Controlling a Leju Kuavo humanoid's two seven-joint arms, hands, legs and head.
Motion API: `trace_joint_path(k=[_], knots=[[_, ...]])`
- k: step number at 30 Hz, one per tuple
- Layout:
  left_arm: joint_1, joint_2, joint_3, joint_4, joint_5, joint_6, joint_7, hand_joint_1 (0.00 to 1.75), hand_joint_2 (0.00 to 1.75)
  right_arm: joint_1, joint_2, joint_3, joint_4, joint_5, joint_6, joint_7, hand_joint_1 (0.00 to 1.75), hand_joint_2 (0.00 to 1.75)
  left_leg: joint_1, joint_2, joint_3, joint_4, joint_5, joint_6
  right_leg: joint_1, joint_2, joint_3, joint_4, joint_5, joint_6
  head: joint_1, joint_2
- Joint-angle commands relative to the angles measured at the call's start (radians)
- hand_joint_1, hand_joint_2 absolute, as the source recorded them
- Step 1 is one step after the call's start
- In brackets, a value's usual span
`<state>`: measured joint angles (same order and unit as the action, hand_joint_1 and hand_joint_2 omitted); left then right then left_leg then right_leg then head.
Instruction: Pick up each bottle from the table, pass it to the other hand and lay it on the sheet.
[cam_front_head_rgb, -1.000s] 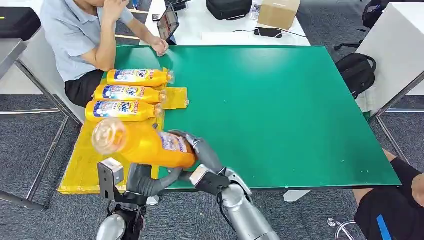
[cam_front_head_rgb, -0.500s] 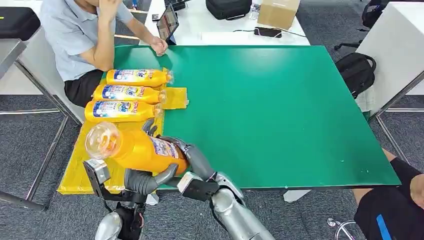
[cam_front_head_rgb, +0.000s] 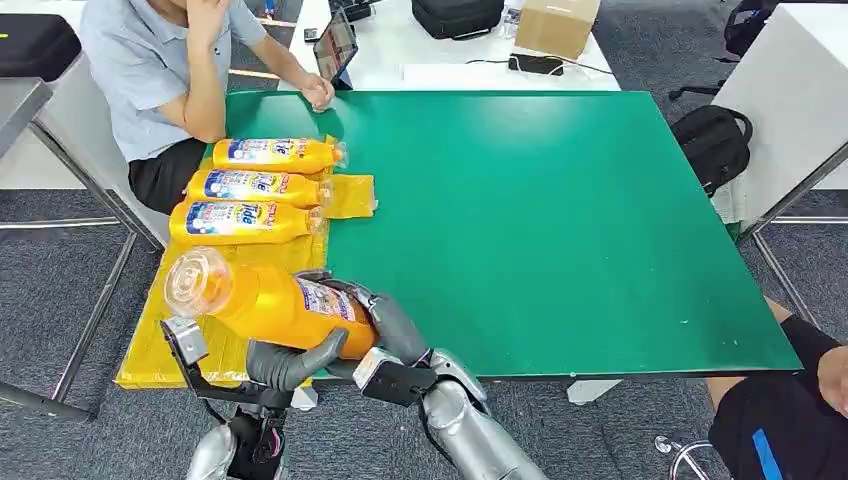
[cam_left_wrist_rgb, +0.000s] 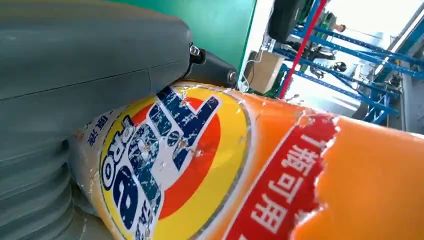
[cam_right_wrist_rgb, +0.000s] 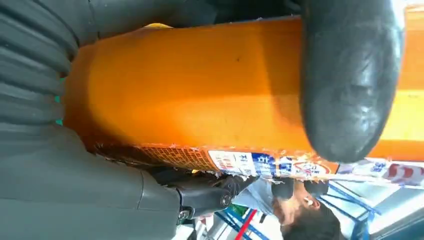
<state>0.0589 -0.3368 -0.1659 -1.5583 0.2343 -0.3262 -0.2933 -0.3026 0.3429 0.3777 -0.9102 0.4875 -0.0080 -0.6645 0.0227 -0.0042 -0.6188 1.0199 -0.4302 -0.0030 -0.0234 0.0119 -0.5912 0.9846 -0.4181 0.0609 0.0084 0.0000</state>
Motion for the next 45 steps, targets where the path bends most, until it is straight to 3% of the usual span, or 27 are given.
trace_joint_path(k=[1,25,29,33,38,39,42,45], knots=[[-0.025,0.008,0.016,0.051,0.05,-0.018,0.024,1.75,1.75,-0.008,0.006,0.095,0.117,-0.041,-0.013,-0.034,0.0,0.0,0.0,0.0,0.003,-0.001,-0.001,0.001,0.0,0.0,0.003,-0.001,-0.001,-0.002,0.0,0.0],[-0.025,0.008,0.024,0.047,0.051,-0.015,0.024,1.75,1.75,-0.005,0.006,0.102,0.108,-0.041,-0.02,-0.034,0.0,0.0,0.0,-0.001,0.002,-0.001,-0.001,0.001,0.001,-0.002,0.003,-0.001,-0.001,-0.002,0.0,0.0],[-0.019,0.028,0.045,0.013,0.003,0.03,0.027,1.75,1.75,0.027,-0.029,0.149,-0.008,-0.103,-0.036,-0.034,0.0,0.0,0.0,-0.001,0.004,-0.001,-0.001,0.001,0.001,-0.002,0.005,-0.001,-0.001,-0.003,0.0,0.0],[-0.014,0.041,0.094,-0.031,-0.031,0.042,0.029,1.75,1.75,0.035,-0.065,0.178,-0.117,-0.187,-0.065,-0.034,0.0,0.0,0.0,0.0,0.003,-0.001,-0.001,0.001,0.001,-0.002,0.004,-0.001,-0.001,-0.003,0.0,0.0],[-0.011,0.051,0.153,-0.062,-0.057,0.069,0.053,1.75,1.75,0.038,-0.071,0.161,-0.125,-0.216,-0.079,-0.034,0.0,0.0,0.0,0.001,0.004,-0.001,-0.001,0.001,0.001,0.0,0.005,-0.001,-0.001,-0.003,0.0,0.0],[-0.023,0.067,0.217,-0.063,-0.187,0.221,0.07,1.75,1.75,0.051,-0.081,0.161,-0.152,-0.204,-0.188,-0.034,0.0,0.0,0.0,0.002,0.005,-0.002,-0.001,0.001,0.001,0.001,0.005,-0.001,-0.001,-0.003,0.001,0.0],[-0.089,0.148,0.385,-0.042,-0.259,0.249,0.059,1.75,1.75,0.065,-0.109,0.148,-0.18,-0.248,-0.212,-0.034,0.0,0.0,0.0,0.001,0.003,-0.002,0.0,0.001,0.001,0.0,0.003,-0.002,0.0,-0.003,0.0,0.0],[-0.148,0.107,0.476,-0.018,-0.371,0.253,0.08,1.75,1.75,0.067,-0.108,0.16,-0.171,-0.235,-0.21,-0.034,0.0,0.0,0.001,0.001,0.003,-0.002,0.0,0.001,0.001,0.0,0.003,-0.001,0.0,-0.003,0.001,0.0]])
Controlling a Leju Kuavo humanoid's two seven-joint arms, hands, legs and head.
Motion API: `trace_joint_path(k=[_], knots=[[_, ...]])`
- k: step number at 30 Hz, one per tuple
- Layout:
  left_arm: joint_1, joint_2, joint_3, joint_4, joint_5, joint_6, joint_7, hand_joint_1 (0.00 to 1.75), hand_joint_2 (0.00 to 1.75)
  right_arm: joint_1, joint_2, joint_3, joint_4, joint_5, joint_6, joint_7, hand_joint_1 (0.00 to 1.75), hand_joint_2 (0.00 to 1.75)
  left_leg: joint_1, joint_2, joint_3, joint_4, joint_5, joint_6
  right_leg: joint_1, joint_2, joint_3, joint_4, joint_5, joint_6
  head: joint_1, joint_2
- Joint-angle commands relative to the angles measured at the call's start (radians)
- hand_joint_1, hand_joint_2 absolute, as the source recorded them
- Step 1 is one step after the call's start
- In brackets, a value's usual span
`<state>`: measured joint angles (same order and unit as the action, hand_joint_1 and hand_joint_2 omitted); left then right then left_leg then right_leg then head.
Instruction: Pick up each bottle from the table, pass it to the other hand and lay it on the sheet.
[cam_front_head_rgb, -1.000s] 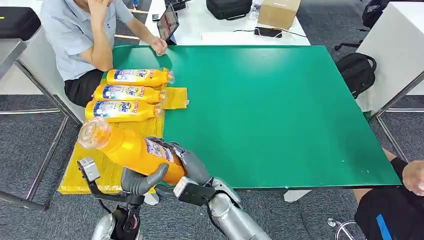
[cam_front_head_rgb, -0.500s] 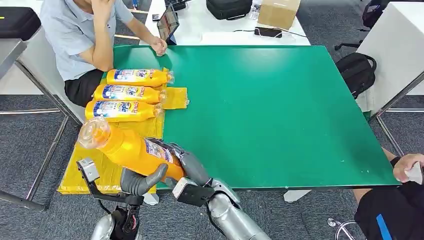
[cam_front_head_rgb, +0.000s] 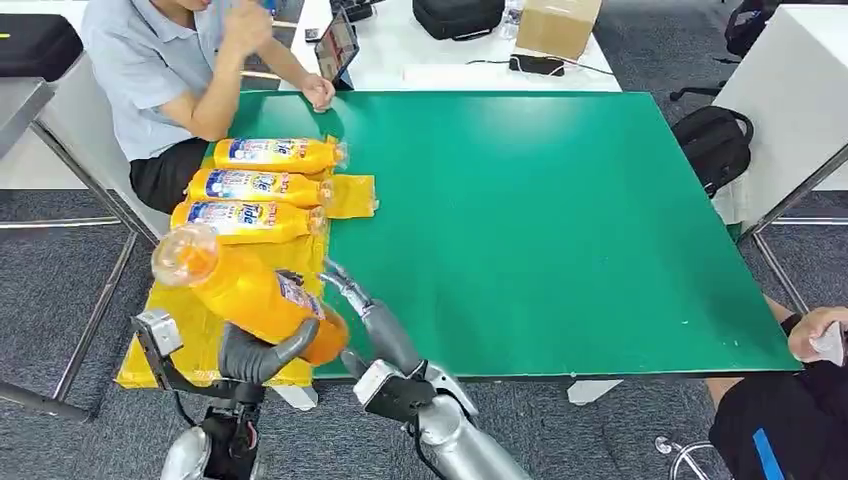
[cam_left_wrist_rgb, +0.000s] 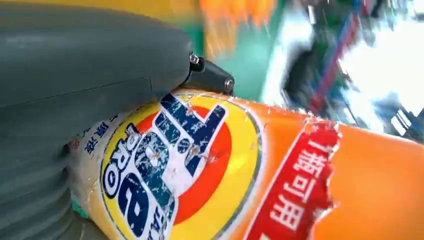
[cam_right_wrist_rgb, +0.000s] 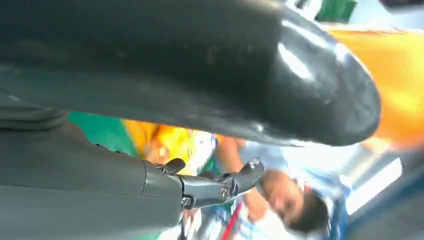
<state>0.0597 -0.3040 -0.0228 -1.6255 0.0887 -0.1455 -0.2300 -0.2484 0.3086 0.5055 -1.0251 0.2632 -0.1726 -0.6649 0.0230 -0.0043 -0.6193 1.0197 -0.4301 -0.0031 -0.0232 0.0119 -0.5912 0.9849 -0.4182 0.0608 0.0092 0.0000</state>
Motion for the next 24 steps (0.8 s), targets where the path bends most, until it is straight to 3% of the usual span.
trace_joint_path(k=[1,4,10,14,20,24], knots=[[-0.157,0.067,0.342,0.054,-0.223,0.067,0.022,1.75,1.75,0.012,-0.072,0.034,-0.054,-0.01,-0.046,-0.033,0.0,0.0,0.001,0.001,0.005,-0.002,0.0,0.001,0.001,0.0,0.004,-0.001,0.0,-0.004,-0.001,0.0],[-0.17,0.057,0.353,0.055,-0.238,0.047,0.011,1.75,1.75,0.01,-0.072,0.034,-0.056,-0.019,-0.049,-0.033,0.0,0.0,0.001,-0.002,0.003,-0.001,0.001,0.001,0.001,-0.004,0.003,-0.001,-0.001,-0.003,0.0,0.0],[-0.281,0.078,0.254,0.083,-0.829,0.217,0.048,1.75,1.75,0.013,-0.073,0.022,-0.07,-0.009,-0.05,-0.033,0.0,0.0,0.001,-0.004,0.003,0.0,0.001,0.001,0.001,-0.006,0.004,0.0,-0.001,-0.003,0.0,0.0],[-0.298,0.077,0.249,0.095,-0.863,0.223,0.049,1.75,1.75,0.011,-0.069,0.017,-0.069,-0.004,-0.047,-0.033,0.0,0.0,0.001,-0.005,0.002,0.0,0.001,0.0,0.001,-0.006,0.003,0.0,-0.001,-0.003,0.0,0.0],[-0.369,0.198,0.081,0.293,-1.281,0.212,0.087,1.75,1.75,0.016,-0.085,0.03,-0.117,-0.021,-0.035,-0.033,0.0,0.0,0.001,-0.005,0.002,-0.001,0.002,0.0,0.001,-0.006,0.003,-0.001,-0.001,-0.002,0.0,0.0],[-0.374,0.236,0.011,0.447,-1.362,0.211,0.079,1.75,1.75,0.02,-0.093,0.032,-0.157,-0.049,-0.009,-0.033,0.0,0.0,0.0,-0.003,0.002,-0.001,0.002,0.0,0.0,-0.003,0.002,-0.001,0.0,-0.002,-0.001,0.0]])
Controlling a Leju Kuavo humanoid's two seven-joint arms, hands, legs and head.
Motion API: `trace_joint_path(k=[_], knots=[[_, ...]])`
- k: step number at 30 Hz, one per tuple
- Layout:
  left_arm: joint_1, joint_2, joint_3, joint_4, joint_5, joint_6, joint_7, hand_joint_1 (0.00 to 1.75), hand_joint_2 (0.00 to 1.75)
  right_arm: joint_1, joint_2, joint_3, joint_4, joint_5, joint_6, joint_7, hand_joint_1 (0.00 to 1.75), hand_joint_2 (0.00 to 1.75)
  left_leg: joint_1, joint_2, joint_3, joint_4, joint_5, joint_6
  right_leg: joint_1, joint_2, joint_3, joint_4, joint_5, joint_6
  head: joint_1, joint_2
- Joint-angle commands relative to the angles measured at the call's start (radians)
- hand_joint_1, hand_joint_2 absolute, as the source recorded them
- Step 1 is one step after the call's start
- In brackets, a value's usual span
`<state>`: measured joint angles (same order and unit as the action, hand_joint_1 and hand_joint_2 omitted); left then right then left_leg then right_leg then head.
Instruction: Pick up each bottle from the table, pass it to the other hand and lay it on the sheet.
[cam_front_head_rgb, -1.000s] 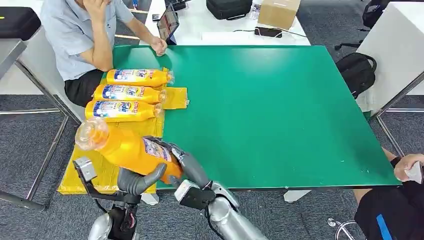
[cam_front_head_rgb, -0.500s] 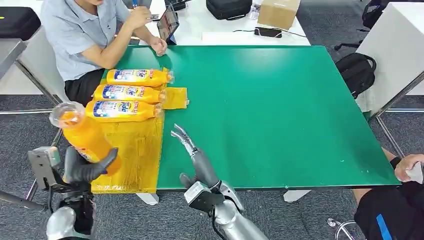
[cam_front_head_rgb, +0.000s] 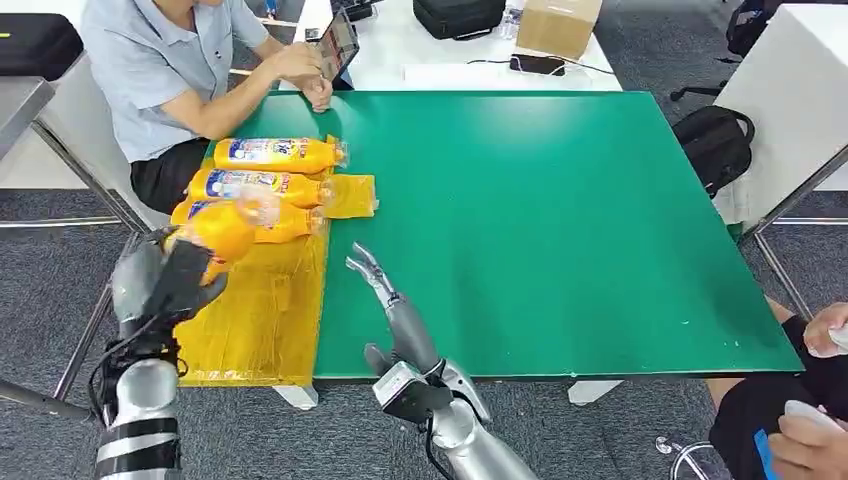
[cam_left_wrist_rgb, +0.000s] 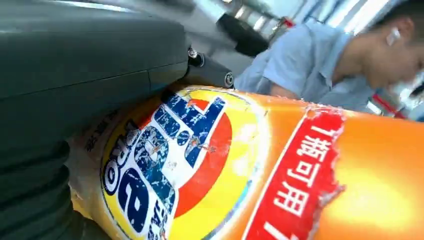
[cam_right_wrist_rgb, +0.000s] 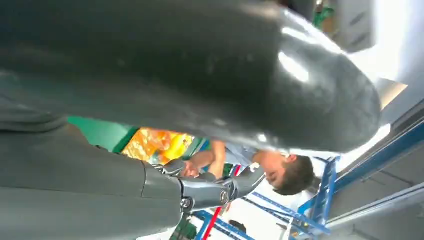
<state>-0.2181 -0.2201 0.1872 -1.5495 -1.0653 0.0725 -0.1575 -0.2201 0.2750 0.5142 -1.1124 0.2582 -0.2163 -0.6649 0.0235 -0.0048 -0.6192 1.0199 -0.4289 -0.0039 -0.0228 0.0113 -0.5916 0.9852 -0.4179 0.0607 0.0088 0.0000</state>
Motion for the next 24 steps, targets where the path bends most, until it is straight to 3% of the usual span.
trace_joint_path(k=[1,11,22,24], knots=[[-0.097,0.156,-0.211,0.391,-0.212,-0.012,0.0,1.75,1.75,-0.009,-0.059,0.024,-0.071,-0.046,0.041,-0.033,0.0,0.0,-0.001,-0.002,0.005,-0.003,0.0,0.002,0.0,-0.004,0.006,-0.002,-0.001,-0.003,0.0,0.0],[-0.136,0.179,-0.324,0.57,-0.222,-0.054,-0.022,1.75,1.75,-0.016,-0.058,0.015,-0.084,-0.066,0.076,-0.033,0.0,0.0,0.0,0.0,0.004,-0.001,-0.001,0.001,0.001,-0.002,0.005,-0.001,-0.001,-0.003,0.0,0.0],[-0.212,0.163,-0.348,0.77,-0.181,-0.07,-0.016,1.71,1.75,-0.023,-0.041,0.008,-0.053,-0.084,0.116,-0.033,0.0,0.0,0.0,-0.002,0.005,-0.002,0.0,0.002,0.0,-0.003,0.007,-0.002,0.0,-0.003,0.0,0.0],[-0.212,0.165,-0.339,0.795,-0.144,-0.095,-0.036,0.23,1.75,-0.025,-0.041,0.007,-0.049,-0.089,0.123,-0.033,0.0,0.0,-0.001,-0.002,0.006,-0.002,0.002,0.001,0.0,-0.004,0.008,-0.002,0.0,-0.003,0.0,0.0]])
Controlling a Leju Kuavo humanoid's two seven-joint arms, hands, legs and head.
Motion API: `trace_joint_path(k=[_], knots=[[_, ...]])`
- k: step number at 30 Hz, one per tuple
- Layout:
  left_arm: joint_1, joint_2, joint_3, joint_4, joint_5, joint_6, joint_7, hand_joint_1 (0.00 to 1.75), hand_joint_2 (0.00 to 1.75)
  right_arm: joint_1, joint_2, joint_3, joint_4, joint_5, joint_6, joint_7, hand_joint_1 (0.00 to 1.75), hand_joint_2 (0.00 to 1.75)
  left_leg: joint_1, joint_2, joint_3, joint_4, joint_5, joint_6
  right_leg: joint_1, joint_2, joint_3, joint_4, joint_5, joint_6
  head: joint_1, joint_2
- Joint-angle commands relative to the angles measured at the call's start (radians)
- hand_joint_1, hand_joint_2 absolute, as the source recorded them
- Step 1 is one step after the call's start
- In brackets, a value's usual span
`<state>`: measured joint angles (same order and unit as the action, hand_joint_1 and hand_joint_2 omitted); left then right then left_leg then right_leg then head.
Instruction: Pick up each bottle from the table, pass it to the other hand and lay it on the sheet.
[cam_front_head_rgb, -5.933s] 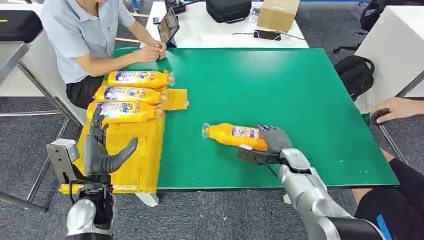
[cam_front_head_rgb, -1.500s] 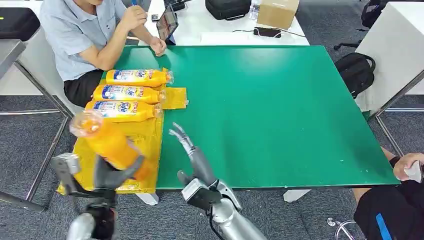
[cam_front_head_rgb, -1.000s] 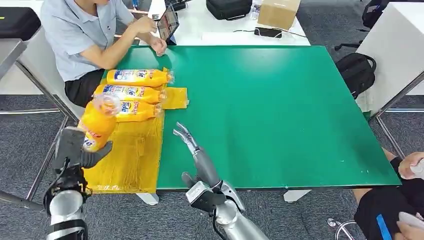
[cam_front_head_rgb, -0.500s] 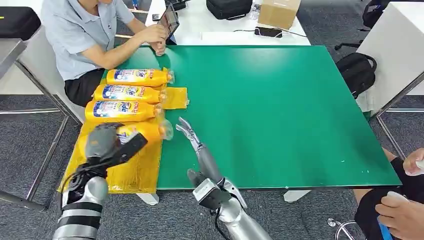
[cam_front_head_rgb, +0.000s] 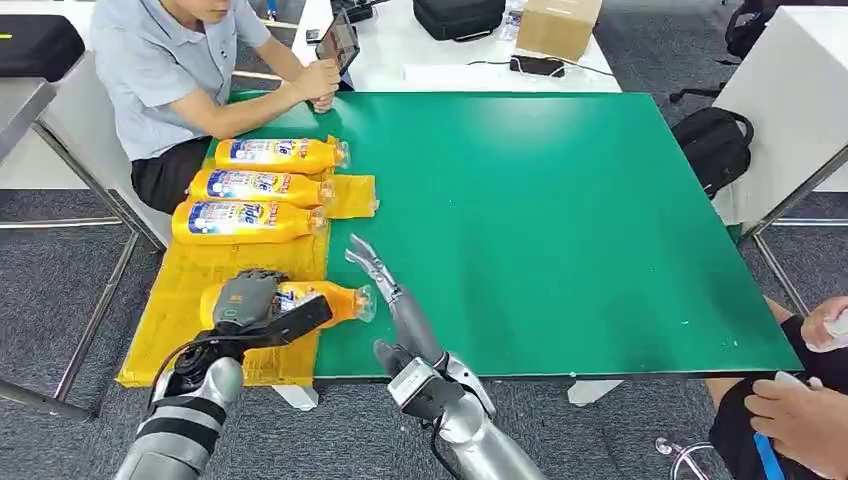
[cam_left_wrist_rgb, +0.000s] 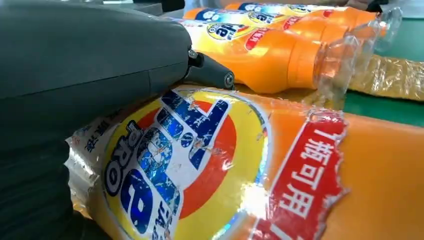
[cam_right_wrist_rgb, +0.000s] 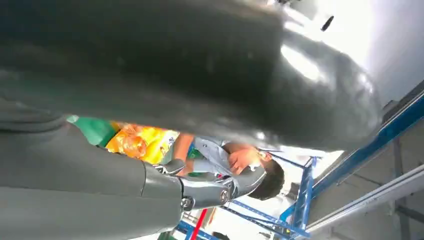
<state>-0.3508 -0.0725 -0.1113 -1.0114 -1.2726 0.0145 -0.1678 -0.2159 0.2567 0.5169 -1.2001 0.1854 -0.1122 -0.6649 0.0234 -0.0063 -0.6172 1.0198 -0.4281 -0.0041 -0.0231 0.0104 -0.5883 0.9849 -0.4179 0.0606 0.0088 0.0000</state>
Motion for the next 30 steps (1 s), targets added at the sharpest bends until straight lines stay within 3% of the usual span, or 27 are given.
trace_joint_path(k=[1,2,3,4,9,13,15,17,18,19,24,27,28,30], knots=[[-0.079,0.017,-0.041,0.257,0.063,-0.037,-0.026,0.23,1.75,-0.03,-0.023,0.005,0.039,-0.016,0.019,-0.033,0.0,0.0,0.0,-0.002,0.003,-0.001,0.001,0.001,0.0,-0.003,0.004,-0.001,0.0,-0.002,0.0,0.0],[-0.079,0.017,-0.041,0.257,0.063,-0.037,-0.026,0.23,1.75,-0.03,-0.023,0.005,0.039,-0.016,0.019,-0.033,0.0,0.0,-0.001,-0.003,0.004,-0.001,0.002,0.001,0.0,-0.003,0.005,-0.001,0.0,-0.002,0.0,0.0],[-0.079,0.017,-0.041,0.257,0.063,-0.037,-0.026,0.05,1.75,-0.03,-0.023,0.005,0.039,-0.016,0.019,-0.033,0.0,0.0,0.0,-0.002,0.005,-0.002,0.002,0.002,0.001,-0.003,0.006,-0.002,0.001,-0.003,0.0,0.0],[-0.073,0.026,-0.026,0.27,0.105,-0.064,-0.054,0.0,1.75,-0.032,-0.023,0.007,0.044,-0.019,0.027,-0.033,0.0,0.0,-0.001,-0.002,0.004,-0.002,0.002,0.001,0.0,-0.003,0.005,-0.001,0.001,-0.002,0.0,0.0],[0.012,0.09,0.048,0.226,0.428,-0.323,-0.2,0.0,1.75,-0.051,-0.021,0.041,0.067,-0.042,0.052,-0.033,0.0,0.0,-0.001,0.003,0.007,-0.003,0.002,0.002,0.0,0.001,0.007,-0.002,0.002,-0.004,0.0,0.0],[0.17,0.168,-0.013,-0.081,0.72,-0.464,-0.183,0.0,1.75,-0.053,-0.031,0.06,0.064,-0.058,0.04,-0.033,0.0,0.0,-0.002,0.004,0.013,-0.005,0.001,0.002,-0.001,0.002,0.013,-0.002,0.002,-0.004,0.0,0.0],[0.204,0.167,-0.02,-0.162,0.779,-0.454,-0.188,0.0,1.75,-0.051,-0.032,0.054,0.061,-0.057,0.035,-0.033,0.0,0.0,-0.001,0.001,0.014,-0.003,0.0,0.001,0.0,0.001,0.015,-0.002,0.0,-0.003,0.0,0.0],[0.243,0.062,-0.013,-0.336,0.89,-0.366,-0.223,0.0,1.75,-0.026,-0.038,0.03,0.008,-0.051,0.004,-0.033,0.0,0.0,-0.001,0.001,0.014,-0.003,0.0,0.0,0.0,-0.001,0.015,-0.001,0.0,-0.002,0.0,0.0],[0.243,0.062,-0.013,-0.336,0.89,-0.366,-0.223,0.0,1.75,-0.026,-0.038,0.03,0.008,-0.051,0.004,-0.033,0.0,0.0,-0.001,0.0,0.012,-0.002,0.0,0.002,0.0,-0.003,0.014,-0.002,0.0,-0.003,0.0,0.0],[0.242,-0.027,-0.005,-0.409,0.955,-0.33,-0.187,0.0,1.75,-0.003,-0.044,0.012,-0.049,-0.048,-0.012,-0.033,0.0,0.0,-0.001,-0.002,0.013,-0.002,0.001,0.001,0.0,-0.005,0.013,-0.001,-0.001,-0.003,0.0,0.0],[0.242,-0.027,-0.005,-0.409,0.955,-0.33,-0.187,0.0,1.75,-0.003,-0.044,0.012,-0.049,-0.048,-0.012,-0.033,0.0,0.0,0.0,-0.007,0.005,0.001,0.001,0.002,0.001,-0.009,0.002,0.0,-0.002,-0.003,0.0,0.0],[0.242,-0.027,-0.005,-0.409,0.955,-0.33,-0.187,0.0,1.75,-0.003,-0.044,0.012,-0.049,-0.048,-0.012,-0.033,0.0,0.0,0.0,-0.002,0.003,-0.001,0.002,0.002,0.001,-0.005,0.004,-0.001,0.002,-0.004,0.0,0.0],[0.242,-0.051,0.016,-0.426,0.991,-0.318,-0.214,0.0,1.75,0.006,-0.046,0.011,-0.092,-0.043,-0.045,-0.033,0.0,0.0,0.0,-0.002,0.004,-0.001,0.001,0.002,0.001,-0.005,0.004,-0.001,0.001,-0.005,0.0,0.0],[0.243,-0.182,0.086,-0.516,1.102,-0.299,-0.213,0.0,1.75,0.049,-0.047,-0.014,-0.215,-0.058,-0.101,-0.033,0.0,0.0,0.0,-0.002,0.004,-0.001,0.002,0.002,0.001,-0.006,0.003,-0.001,0.001,-0.005,0.0,0.0]])
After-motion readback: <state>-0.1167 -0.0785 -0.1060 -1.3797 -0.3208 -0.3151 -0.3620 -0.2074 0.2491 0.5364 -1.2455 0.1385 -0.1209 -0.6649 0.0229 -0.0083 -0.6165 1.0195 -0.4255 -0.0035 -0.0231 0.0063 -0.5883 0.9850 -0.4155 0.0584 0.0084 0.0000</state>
